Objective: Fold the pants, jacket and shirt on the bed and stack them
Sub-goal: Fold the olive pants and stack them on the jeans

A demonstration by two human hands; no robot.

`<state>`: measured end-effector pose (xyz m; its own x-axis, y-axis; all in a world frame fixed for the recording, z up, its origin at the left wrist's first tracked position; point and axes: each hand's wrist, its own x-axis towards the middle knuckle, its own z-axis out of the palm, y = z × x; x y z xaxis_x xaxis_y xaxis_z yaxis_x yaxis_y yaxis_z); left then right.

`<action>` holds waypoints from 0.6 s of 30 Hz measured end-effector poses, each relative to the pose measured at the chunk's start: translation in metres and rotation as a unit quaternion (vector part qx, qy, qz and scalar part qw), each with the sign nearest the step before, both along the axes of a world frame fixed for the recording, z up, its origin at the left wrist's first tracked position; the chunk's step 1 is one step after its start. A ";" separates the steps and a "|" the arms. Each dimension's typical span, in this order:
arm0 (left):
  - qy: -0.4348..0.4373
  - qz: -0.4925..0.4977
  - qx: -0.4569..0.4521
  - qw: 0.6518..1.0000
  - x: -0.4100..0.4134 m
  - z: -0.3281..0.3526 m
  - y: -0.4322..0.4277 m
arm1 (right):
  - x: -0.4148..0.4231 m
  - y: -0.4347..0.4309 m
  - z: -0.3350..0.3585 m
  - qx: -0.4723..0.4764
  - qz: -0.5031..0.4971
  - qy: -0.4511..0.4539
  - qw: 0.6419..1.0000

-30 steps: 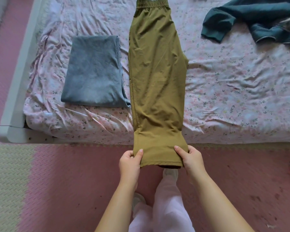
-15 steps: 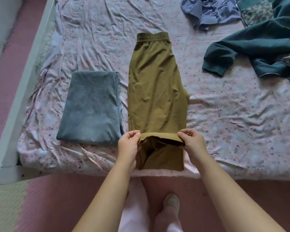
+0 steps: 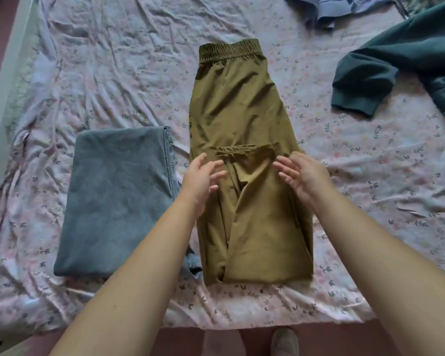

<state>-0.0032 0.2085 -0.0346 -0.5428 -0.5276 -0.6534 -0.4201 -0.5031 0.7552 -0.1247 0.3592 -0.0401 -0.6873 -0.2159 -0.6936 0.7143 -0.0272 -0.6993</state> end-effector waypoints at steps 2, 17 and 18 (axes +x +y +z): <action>-0.044 -0.025 -0.111 0.993 0.012 -0.014 0.002 | 0.004 0.009 -0.005 0.071 0.065 0.057 0.994; -0.165 -0.146 -0.326 0.919 0.047 -0.046 0.044 | 0.052 0.052 -0.047 0.307 0.261 0.259 0.878; -0.156 -0.117 -0.320 0.927 0.045 -0.045 0.040 | 0.050 0.054 -0.047 0.312 0.254 0.264 0.877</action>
<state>0.0420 0.2480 -0.0796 -0.5276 -0.7534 -0.3925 -0.7100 0.1373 0.6907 -0.0749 0.4132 -0.0871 -0.8734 -0.2790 -0.3991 0.0959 0.7051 -0.7026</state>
